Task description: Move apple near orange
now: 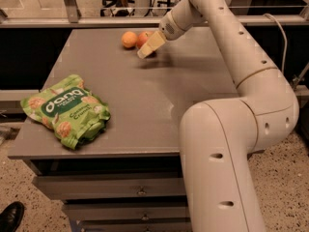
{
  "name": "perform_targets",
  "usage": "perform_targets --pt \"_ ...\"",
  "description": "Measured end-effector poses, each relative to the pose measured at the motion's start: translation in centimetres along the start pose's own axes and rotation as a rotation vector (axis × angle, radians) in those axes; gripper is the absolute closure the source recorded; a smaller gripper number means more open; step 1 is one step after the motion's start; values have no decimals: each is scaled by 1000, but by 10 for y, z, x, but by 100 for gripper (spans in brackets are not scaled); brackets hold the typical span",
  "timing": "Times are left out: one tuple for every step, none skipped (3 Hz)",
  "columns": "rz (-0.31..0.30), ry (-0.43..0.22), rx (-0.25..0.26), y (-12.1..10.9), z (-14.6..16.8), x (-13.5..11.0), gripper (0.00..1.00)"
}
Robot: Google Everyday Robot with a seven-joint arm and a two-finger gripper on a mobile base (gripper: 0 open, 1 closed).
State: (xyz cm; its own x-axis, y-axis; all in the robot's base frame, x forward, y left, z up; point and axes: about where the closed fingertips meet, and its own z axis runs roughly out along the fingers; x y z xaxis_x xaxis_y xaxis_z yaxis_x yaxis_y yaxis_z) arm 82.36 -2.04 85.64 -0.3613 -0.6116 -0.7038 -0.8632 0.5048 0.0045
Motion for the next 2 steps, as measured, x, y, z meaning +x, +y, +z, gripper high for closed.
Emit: perform_targets --pt "5 -87 57 -18 -53 13 0" --pt "24 -196 98 -25 -101 32 0"
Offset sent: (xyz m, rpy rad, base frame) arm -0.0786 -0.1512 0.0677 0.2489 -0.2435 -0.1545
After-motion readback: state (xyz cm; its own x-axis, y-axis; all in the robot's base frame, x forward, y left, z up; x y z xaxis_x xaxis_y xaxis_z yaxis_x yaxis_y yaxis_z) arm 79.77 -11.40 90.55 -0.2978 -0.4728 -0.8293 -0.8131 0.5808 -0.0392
